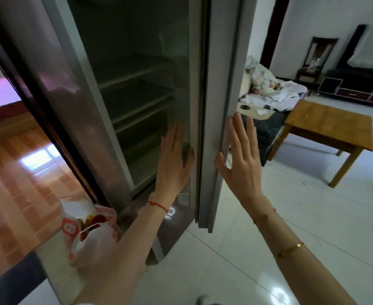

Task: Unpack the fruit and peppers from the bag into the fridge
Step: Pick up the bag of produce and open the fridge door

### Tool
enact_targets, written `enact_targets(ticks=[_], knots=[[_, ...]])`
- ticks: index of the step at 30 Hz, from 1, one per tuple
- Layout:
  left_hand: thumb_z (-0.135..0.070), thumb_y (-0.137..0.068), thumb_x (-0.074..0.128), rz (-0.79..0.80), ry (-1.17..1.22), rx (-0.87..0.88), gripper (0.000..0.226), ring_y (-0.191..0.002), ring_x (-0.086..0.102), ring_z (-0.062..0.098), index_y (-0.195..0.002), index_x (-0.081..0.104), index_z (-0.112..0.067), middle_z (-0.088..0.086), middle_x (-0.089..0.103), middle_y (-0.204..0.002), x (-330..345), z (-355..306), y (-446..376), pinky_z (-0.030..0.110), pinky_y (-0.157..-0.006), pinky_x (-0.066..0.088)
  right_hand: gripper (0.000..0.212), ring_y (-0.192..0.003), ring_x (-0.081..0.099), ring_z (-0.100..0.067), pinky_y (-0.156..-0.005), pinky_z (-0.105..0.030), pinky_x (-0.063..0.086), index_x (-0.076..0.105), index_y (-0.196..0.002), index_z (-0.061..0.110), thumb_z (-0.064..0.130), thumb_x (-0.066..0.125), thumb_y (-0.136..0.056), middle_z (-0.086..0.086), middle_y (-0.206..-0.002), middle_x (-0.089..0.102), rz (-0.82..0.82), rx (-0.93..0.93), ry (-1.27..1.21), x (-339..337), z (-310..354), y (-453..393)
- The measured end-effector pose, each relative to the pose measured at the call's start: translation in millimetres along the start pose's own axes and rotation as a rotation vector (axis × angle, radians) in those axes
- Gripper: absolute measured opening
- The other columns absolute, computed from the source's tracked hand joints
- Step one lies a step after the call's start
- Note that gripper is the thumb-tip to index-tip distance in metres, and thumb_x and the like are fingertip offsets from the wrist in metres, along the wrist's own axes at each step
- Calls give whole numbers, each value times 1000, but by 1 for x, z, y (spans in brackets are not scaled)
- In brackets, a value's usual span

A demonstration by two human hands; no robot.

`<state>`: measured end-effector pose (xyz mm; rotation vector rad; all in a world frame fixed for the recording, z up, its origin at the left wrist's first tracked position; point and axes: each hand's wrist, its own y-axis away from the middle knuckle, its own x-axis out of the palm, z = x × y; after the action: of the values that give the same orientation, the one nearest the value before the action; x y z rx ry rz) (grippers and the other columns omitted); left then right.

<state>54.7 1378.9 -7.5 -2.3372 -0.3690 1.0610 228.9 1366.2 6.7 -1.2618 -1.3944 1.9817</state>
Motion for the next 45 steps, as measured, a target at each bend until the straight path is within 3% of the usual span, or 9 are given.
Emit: enact_targets(ticks=[3, 8, 14, 18, 21, 24, 35, 41, 45], knots=[[-36, -99, 46, 35, 34, 65, 60, -148, 20, 19, -152, 24, -20, 2, 21, -160, 12, -12, 0, 51, -117, 28, 78, -151, 3, -26, -119, -56, 23, 12, -153, 9, 11, 61, -93, -7, -159, 18, -13, 35, 54, -13, -18, 8], [-28, -97, 49, 37, 7, 209, 56, -147, 16, 16, -149, 31, -13, 6, 30, -157, 25, -35, -3, 28, -121, -1, 76, -151, 5, -25, -117, -57, 26, 12, -155, 14, 2, 54, -93, 0, -161, 12, -38, 109, 115, -33, -47, 14], [-20, -96, 51, 149, 82, 314, 59, -147, 18, 16, -150, 30, -10, 8, 30, -157, 54, -62, -21, 43, -120, 24, 60, -150, 12, -32, -116, -58, 27, 22, -152, 5, 2, 49, -98, -12, -160, 19, -31, 223, 157, -52, -95, 20], [-23, -97, 48, 168, 56, 349, 58, -148, 20, 23, -151, 28, -11, 8, 29, -158, 83, -83, -30, 42, -121, 22, 59, -150, 13, -33, -117, -56, 26, 20, -153, 6, 2, 46, -100, -9, -161, 15, -20, 258, 186, -64, -131, 19], [-16, -96, 51, 130, 49, 395, 57, -145, 17, 13, -148, 32, -5, 11, 34, -155, 107, -103, -34, 38, -122, 18, 61, -151, 10, -30, -119, -54, 23, 19, -153, 7, 1, 46, -100, -7, -162, 12, 3, 281, 188, -74, -163, 17], [-13, -96, 51, 118, 34, 412, 55, -144, 27, 16, -147, 33, -3, 12, 37, -153, 131, -125, -41, 36, -121, 19, 59, -152, 7, -28, -121, -50, 20, 18, -153, 7, 4, 45, -101, -5, -162, 11, 33, 302, 175, -83, -198, 15], [-14, -98, 50, 122, -27, 323, 51, -144, 27, 18, -147, 37, -8, 11, 38, -152, 219, -194, -82, 38, -119, 23, 59, -152, -1, -20, -122, -49, 19, 11, -156, 11, 21, 35, -103, -3, -164, 5, 241, 333, 78, -105, -340, -10], [-14, -97, 48, 123, -55, 250, 53, -145, 28, 26, -148, 34, -11, 10, 38, -152, 264, -223, -101, 37, -120, 20, 62, -152, -3, -16, -122, -28, 2, 7, -156, 12, 21, 37, -103, -2, -165, 4, 287, 393, 2, -96, -399, -33], [-13, -97, 47, 123, -72, 233, 54, -147, 23, 26, -149, 33, -10, 9, 34, -155, 290, -237, -118, 39, -120, 21, 63, -152, -3, -14, -120, -26, 1, 6, -157, 16, 19, 39, -103, 1, -165, 4, 291, 450, -92, -82, -437, -50]])
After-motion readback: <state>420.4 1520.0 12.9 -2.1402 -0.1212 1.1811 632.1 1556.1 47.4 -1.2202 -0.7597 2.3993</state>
